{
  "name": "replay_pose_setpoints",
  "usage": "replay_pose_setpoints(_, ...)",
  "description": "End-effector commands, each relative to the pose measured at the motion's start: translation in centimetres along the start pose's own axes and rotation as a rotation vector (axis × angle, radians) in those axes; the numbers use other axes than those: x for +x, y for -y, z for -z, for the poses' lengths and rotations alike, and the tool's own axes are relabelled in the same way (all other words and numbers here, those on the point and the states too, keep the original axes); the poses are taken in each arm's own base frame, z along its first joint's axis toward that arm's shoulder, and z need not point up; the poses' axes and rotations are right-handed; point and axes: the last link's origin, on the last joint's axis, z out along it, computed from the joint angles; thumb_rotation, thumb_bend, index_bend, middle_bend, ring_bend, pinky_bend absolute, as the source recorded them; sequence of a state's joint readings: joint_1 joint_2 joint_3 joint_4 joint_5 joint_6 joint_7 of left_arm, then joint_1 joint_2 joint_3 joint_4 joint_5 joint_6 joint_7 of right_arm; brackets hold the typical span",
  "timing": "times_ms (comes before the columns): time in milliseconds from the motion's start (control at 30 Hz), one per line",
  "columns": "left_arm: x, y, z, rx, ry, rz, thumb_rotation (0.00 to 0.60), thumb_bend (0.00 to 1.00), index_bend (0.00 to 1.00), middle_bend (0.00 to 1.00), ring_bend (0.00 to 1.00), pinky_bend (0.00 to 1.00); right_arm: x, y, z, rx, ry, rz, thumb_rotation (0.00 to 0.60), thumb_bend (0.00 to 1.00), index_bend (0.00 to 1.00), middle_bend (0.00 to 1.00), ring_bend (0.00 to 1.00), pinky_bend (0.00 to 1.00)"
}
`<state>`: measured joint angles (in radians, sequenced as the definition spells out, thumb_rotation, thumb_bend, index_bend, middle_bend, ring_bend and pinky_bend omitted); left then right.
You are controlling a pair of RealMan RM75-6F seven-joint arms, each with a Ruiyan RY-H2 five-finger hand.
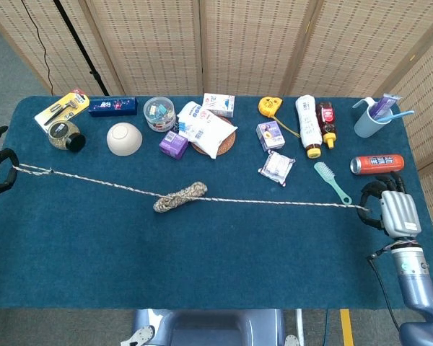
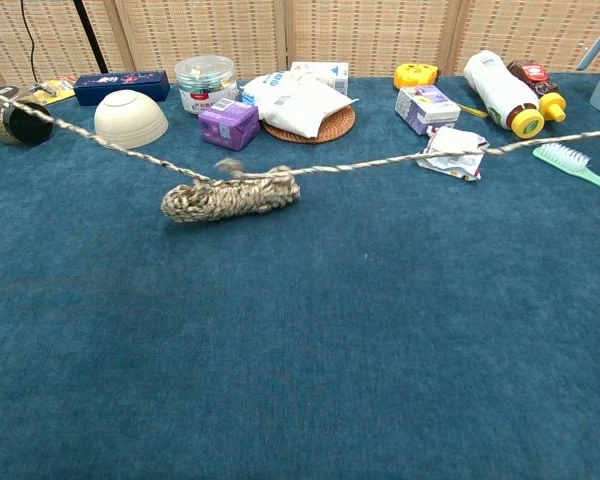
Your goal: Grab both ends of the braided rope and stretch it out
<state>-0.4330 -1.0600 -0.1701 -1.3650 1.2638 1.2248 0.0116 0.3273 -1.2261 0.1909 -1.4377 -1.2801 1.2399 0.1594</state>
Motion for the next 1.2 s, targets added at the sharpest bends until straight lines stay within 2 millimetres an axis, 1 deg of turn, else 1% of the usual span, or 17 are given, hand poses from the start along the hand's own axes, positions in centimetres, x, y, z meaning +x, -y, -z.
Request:
replay_pose_setpoints(33, 0.1, 0.8, 0.0, 0.025, 0.001, -0.005, 0.600, 0.48, 0.72, 0.12, 0.00, 0.00, 0.3, -0.6, 0.2, -0.017, -0.010, 0.004, 0.600, 0.44, 0.76, 0.41, 0.19, 0.00)
replay_pose_setpoints(367, 0.3, 1.9, -0.2, 0.059, 0.003, -0.016, 0.600, 0.48, 0.72, 0.12, 0.00, 0.00, 1.0, -1.5, 0.4, -0.046, -0.031, 0.004, 0.600, 0.44, 0.76, 0.41, 0.20, 0.00)
replay_pose_setpoints(467, 0.3, 1.6, -0.3, 0.051, 0.001, -0.009, 0.600, 0.48, 0.72, 0.12, 0.00, 0.00, 1.0, -1.3, 0.5, -0.036, -0.030, 0.001, 0.600, 0.44, 0.76, 0.41, 0.20, 0.00)
replay_pose_setpoints(700, 0.2, -0.2, -0.6, -0.003, 0.004, 0.009, 0.600, 0.48, 0.72, 0.12, 0.00, 0.00, 0.7, -0.2, 0.5, 0.000, -0.013, -0.005, 0.600, 0.44, 0.76, 0.41, 0.20, 0.00)
replay_pose_setpoints(933, -0.4, -4.4, -1.0, -0.132, 0.016, 0.029, 0.600, 0.48, 0.72, 0.12, 0.00, 0.00, -0.2, 2.1, 0.4, 0.076, 0.038, -0.049, 0.600, 0.44, 0.76, 0.40, 0.20, 0.00)
replay_pose_setpoints(1133, -1.2, -8.5, -1.1, -0.237, 0.036, 0.065, 0.600, 0.48, 0.72, 0.12, 0.00, 0.00, -1.0, 4.8, 0.1, 0.161, 0.075, -0.087, 0.600, 0.44, 0.75, 0.40, 0.19, 0.00)
replay_pose_setpoints(1200, -1.5, -9.9, -1.1, -0.272, 0.043, 0.079, 0.600, 0.48, 0.72, 0.12, 0.00, 0.00, -1.3, 6.0, -0.1, 0.200, 0.092, -0.100, 0.600, 0.44, 0.75, 0.40, 0.19, 0.00)
